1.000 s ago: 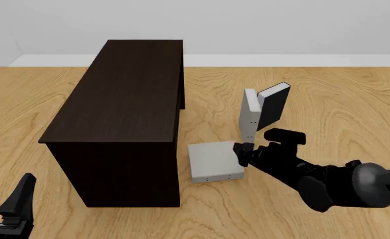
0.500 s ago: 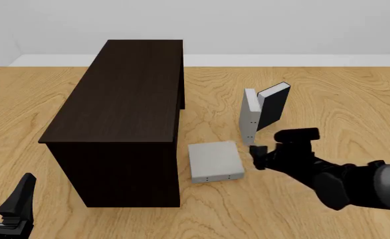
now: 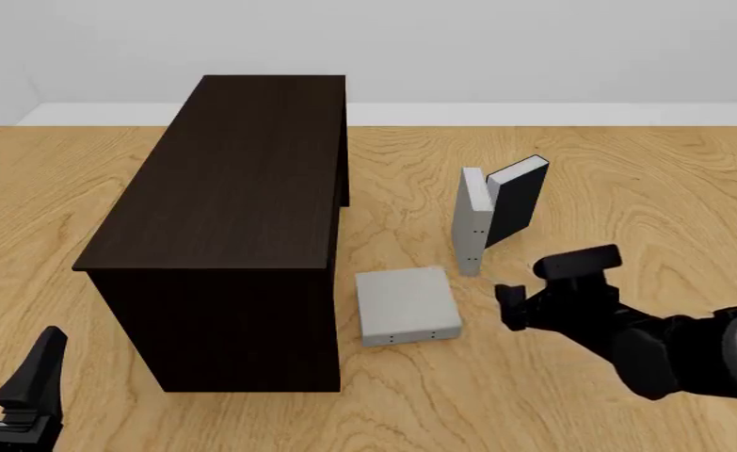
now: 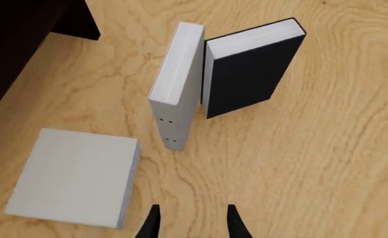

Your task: Pick up the book on the right and place it under the cabinet shelf.

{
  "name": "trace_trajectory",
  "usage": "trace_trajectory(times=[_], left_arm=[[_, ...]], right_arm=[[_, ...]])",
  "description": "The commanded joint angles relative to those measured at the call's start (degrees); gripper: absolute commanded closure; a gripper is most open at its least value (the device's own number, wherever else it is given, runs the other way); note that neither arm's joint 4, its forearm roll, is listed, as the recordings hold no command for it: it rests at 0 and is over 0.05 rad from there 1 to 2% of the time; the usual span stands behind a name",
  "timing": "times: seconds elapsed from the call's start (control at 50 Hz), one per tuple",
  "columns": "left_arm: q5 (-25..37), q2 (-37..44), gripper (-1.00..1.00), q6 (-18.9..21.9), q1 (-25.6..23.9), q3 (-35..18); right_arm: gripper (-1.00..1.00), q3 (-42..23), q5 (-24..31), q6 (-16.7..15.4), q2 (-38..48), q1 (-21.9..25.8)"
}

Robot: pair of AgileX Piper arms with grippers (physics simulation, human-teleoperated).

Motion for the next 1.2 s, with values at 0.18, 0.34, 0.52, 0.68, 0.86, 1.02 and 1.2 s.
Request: trace_trajectory(times=[0.18,0.34,0.52,0.68,0.86,1.02,1.2], left_arm=[[-0.01,-0.05,-1.0,-0.01,-0.07,0.06],[-0.09,-0.03,-1.0,-0.03,-0.05,0.15],[-0.09,-0.11,-1.0,0.07,-0.06,0.11],[-0.19,-0.12,-1.0,0.09,-0.07,0.22],[-0.04,-0.17,-1.0,0.09,-0.07,0.13],[-0.05,-0.19,-1.0,0.08,-0.06,0.19],[0.1,-0.17,-1.0,0.05,-0.06,0.09]], right_arm=[[-1.0,-0.34,-0.03,1.71,-0.09,0.95],[-1.0,-0.2,-0.23,0.94,0.46,0.66],[-1.0,-0.03,-0.54,0.03,0.56,1.21],[-1.0,-0.8,-1.85,-0.45,3.24,2.25],[-1.0,-2.25,-2.31,-0.32,5.35,3.77],[-1.0,-3.71,-4.04,-0.29,9.62,4.21],[-1.0,-4.96,-4.12,-0.85,11.44,4.76]])
